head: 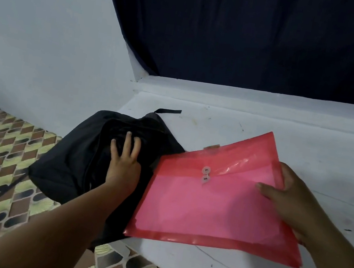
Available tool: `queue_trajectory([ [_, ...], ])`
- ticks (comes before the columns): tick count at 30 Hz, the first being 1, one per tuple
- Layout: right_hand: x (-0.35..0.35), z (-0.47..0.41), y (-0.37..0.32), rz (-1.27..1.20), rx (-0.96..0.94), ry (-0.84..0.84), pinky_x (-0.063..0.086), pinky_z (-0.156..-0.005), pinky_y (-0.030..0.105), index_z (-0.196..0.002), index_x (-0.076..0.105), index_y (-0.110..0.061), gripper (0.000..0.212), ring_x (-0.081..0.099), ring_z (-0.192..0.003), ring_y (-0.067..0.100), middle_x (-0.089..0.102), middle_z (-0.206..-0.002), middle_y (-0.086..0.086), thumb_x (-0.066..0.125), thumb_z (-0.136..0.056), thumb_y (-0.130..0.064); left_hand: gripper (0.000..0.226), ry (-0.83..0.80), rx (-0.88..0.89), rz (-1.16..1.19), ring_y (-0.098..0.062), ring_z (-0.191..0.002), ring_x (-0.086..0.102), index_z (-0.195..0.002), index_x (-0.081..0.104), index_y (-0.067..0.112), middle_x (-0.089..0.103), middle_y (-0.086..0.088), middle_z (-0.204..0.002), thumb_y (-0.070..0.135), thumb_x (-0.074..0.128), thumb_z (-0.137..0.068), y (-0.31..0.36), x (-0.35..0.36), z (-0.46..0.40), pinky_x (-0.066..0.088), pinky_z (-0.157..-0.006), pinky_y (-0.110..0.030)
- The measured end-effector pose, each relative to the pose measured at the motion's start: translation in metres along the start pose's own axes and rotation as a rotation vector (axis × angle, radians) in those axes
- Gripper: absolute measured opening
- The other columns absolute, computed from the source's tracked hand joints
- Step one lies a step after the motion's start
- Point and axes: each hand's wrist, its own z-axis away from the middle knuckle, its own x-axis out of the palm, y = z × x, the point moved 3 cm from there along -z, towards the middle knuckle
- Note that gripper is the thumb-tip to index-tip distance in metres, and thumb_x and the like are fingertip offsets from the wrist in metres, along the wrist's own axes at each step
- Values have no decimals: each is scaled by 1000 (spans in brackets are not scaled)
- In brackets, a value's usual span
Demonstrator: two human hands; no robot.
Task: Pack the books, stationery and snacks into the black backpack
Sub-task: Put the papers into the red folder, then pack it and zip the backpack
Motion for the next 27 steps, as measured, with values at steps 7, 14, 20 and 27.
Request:
queue_trajectory([
  [7,2,-4,-9,-5,-11,-22,58,-82,45,-116,59,-39,39,69,-90,20,72,-99,-7,62,-91,-9,38,19,-16,43,-43,-151,-8,-128,65,25,-7,-18,-164,29,42,-99,-6,-3,1,6,-116,-65],
  [14,3,-5,-7,-7,18,-47,57,-74,37,-118,57,-37,37,69,-89,18,71,-100,-7,60,-92,-10,36,-3,1,70,-42,-151,-11,-123,68,23,-11,-19,-165,28,42,-98,1,-6,5,1,-117,-65],
  [20,7,-9,-8,2,60,-77,59,-80,46,-123,55,-37,40,70,-91,23,71,-104,-3,62,-92,-12,30,5,-46,200,-35,-149,3,-117,71,26,-2,-11,-163,30,58,-89,-20,-14,6,11,-118,-56],
  [27,28,-27,-55,58,107,-165,55,-66,43,-108,57,-20,25,67,-84,37,66,-102,17,56,-93,-1,26,33,-47,291,-31,-140,16,-105,75,29,11,-5,-158,38,67,-82,-61,-28,10,23,-111,-50],
])
